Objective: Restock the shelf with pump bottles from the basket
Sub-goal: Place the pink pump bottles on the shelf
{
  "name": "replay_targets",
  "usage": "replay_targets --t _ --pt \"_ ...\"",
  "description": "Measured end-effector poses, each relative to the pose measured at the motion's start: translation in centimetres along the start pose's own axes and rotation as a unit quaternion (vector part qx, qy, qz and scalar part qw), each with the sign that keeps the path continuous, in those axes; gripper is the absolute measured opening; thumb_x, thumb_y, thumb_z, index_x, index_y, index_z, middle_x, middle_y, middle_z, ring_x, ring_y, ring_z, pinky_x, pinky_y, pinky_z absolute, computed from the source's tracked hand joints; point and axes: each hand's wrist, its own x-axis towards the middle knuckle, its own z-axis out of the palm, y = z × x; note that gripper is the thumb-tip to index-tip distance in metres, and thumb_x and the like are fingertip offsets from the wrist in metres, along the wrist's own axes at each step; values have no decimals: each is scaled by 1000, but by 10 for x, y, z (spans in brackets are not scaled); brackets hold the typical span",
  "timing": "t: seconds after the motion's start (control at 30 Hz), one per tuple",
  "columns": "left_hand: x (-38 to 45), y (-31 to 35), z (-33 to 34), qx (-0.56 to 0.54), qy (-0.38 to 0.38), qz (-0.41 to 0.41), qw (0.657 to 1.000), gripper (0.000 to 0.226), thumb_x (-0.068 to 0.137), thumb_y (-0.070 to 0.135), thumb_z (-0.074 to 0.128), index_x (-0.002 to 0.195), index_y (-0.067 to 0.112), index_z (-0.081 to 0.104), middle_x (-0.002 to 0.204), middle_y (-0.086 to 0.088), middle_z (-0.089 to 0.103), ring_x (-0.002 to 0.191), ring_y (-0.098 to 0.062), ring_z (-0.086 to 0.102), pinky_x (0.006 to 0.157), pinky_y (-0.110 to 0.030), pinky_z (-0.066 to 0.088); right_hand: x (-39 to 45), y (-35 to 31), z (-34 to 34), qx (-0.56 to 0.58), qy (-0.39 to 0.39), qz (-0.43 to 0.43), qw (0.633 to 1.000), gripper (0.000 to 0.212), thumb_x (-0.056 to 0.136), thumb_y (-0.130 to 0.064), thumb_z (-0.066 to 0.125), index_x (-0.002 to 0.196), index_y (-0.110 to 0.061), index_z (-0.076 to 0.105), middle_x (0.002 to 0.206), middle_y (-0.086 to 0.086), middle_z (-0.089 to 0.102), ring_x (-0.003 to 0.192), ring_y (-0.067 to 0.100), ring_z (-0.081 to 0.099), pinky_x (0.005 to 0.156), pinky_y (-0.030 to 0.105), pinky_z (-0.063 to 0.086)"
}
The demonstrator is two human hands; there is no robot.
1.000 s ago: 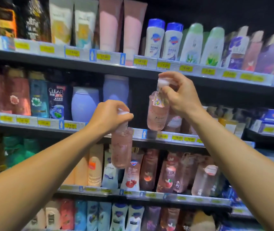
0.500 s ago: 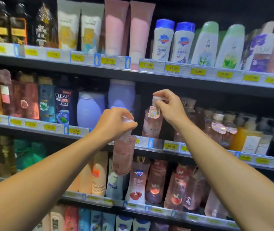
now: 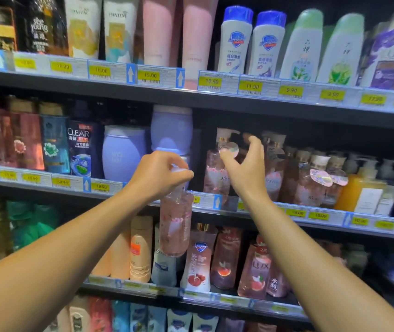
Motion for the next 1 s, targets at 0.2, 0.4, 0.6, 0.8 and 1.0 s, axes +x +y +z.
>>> replay_targets --t 0.2,0.4,0.6,0.8,1.0 --pt "3 -2 2 -5 -13 -3 1000 10 78 34 69 68 32 69 69 7 66 64 -4 58 48 -9 33 -21 19 24 -147 -51 30 987 74 68 -41 76 125 -16 37 119 2 45 105 27 53 81 36 46" --pt "4 1 1 -17 -23 9 1000 9 77 33 70 69 29 71 64 9 62 59 -8 56 49 -5 36 -19 19 15 -172 -23 45 984 66 69 -35 76 120 -17 39 115 1 51 103 29 55 78 35 43" --pt "5 1 4 -24 -22 10 999 12 78 34 71 67 28 71 66 13 63 65 -5 57 55 -14 37 -21 22 -2 -170 -29 48 984 78 70 -36 78 133 -16 35 126 2 49 111 26 53 85 35 44" --pt "8 -5 3 -43 -28 11 999 10 76 33 72 69 26 74 69 9 68 62 -5 59 60 -20 41 -46 16 -9 -187 137 -78 970 76 71 -30 78 135 -13 41 135 4 38 123 22 41 101 35 38" --pt "7 -4 2 -51 -32 14 998 10 77 32 74 69 26 73 68 10 68 62 -5 59 63 -24 43 -38 11 5 -418 75 -192 885 73 69 -35 78 134 -19 47 142 7 40 128 30 36 101 42 37"
